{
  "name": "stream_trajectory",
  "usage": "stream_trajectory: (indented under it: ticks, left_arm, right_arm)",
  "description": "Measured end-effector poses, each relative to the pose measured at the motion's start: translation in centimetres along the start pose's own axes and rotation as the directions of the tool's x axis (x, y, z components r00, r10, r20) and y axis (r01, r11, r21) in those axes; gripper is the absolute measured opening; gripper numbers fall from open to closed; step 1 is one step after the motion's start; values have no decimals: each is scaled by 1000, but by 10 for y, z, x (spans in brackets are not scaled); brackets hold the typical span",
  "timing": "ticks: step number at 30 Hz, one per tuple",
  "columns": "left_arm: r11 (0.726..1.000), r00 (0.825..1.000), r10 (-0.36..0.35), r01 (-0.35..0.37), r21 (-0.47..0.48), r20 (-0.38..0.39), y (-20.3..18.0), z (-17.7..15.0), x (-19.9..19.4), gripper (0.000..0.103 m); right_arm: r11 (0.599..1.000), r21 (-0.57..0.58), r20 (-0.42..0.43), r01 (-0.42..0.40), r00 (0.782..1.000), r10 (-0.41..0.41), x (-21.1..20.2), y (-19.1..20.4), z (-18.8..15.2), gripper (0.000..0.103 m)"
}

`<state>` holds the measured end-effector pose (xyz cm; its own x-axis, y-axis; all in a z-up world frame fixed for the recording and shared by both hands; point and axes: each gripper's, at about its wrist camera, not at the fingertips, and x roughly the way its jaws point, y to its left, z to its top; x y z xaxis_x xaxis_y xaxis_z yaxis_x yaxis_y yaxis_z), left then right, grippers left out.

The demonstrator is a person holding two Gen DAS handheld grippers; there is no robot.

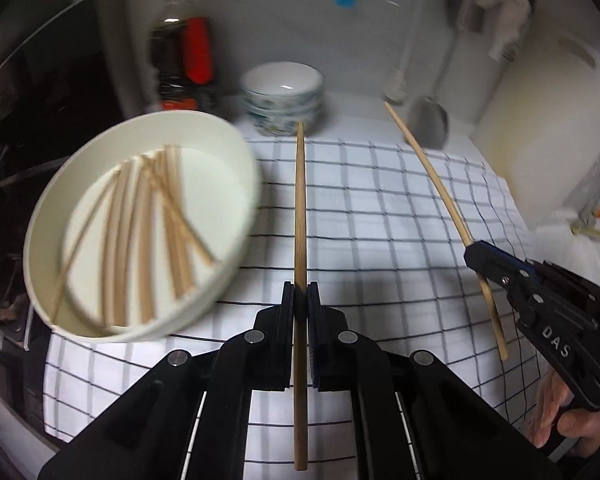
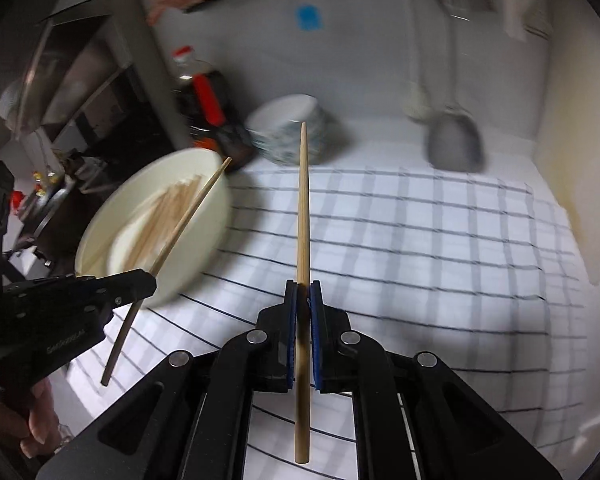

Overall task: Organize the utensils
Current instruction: 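Carry both held chopsticks over the white bowl and lower them inside, then open both tools to release the chopsticks into the white bowl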

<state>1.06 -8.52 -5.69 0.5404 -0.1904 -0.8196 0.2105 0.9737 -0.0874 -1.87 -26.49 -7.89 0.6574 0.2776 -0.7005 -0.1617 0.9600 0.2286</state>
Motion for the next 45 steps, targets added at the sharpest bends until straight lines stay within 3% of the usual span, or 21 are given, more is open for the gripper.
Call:
stream_trajectory:
  ticks: [7, 14, 21, 30, 32, 34, 39, 45]
  left_arm:
    - [986, 993, 111, -105, -129, 34, 88, 18, -21, 7]
    - [961, 982, 187, -180, -209, 11, 159, 27, -8, 7]
    - [953, 982, 186, -191, -233, -41, 189, 32, 20, 7]
    - [951, 976, 196, -213, -223, -97, 199, 38, 40, 9]
    - [947, 974, 209, -225, -228, -93, 202, 38, 37, 23]
    - [941, 971, 226, -237, -241, -73, 205, 37, 30, 69]
    - [930, 965, 253, -262, -260, -67, 207, 38, 18, 73]
    - [922, 959, 277, -282, -265, -57, 199, 33, 1, 91]
  right_arm:
    - [991, -61, -24, -115, 993, 114, 35, 78, 47, 6]
    - [983, -65, -163, -169, 974, 157, 103, 133, 80, 6]
    - [983, -102, -233, -155, 964, 127, 144, 167, 89, 6]
    - [985, -118, -271, -127, 958, 91, 164, 183, 95, 7]
    - [987, -118, -254, -111, 964, 79, 160, 180, 97, 19]
    - [988, -121, -231, -100, 970, 70, 156, 177, 100, 26]
    - [991, -106, -215, -80, 975, 56, 143, 168, 101, 26]
    - [994, -83, -203, -66, 978, 48, 125, 160, 95, 37]
